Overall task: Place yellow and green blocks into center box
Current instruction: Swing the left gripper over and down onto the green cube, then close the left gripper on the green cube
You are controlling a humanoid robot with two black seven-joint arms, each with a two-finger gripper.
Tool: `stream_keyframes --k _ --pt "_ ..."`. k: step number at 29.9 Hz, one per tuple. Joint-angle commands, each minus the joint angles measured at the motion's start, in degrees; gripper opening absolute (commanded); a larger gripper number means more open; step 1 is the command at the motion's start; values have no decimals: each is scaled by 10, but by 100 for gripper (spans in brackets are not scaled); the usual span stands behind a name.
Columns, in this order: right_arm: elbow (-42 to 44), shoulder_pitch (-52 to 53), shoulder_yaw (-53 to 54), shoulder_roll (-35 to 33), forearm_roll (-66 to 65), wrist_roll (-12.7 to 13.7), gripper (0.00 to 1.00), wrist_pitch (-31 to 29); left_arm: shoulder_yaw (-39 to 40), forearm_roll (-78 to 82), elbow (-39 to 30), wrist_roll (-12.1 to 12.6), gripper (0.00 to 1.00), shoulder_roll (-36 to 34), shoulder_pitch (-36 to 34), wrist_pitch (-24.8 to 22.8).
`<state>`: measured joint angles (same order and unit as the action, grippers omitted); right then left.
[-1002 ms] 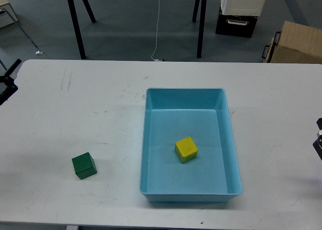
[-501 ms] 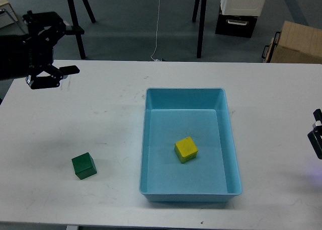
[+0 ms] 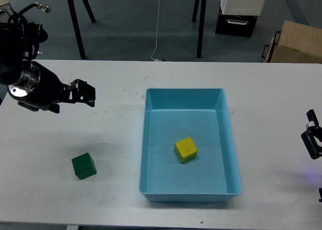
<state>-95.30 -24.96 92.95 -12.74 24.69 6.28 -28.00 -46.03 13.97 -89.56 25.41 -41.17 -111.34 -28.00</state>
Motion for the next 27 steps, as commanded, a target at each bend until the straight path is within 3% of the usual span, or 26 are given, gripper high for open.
stream_keyframes --k 1,4,14,23,27 --pt "15 -4 0 3 0 0 99 0 -99 11 -26 1 100 44 -35 0" --pt "22 -6 2 3 0 0 99 0 -114 16 -27 1 100 56 -20 0" --pt "59 -2 0 3 0 3 99 0 -82 18 20 1 100 70 121 16" --pt "70 1 -1 2 0 3 99 0 -63 16 24 1 100 93 130 16" --pt "70 0 0 0 0 3 99 0 -45 15 53 1 100 115 164 17"
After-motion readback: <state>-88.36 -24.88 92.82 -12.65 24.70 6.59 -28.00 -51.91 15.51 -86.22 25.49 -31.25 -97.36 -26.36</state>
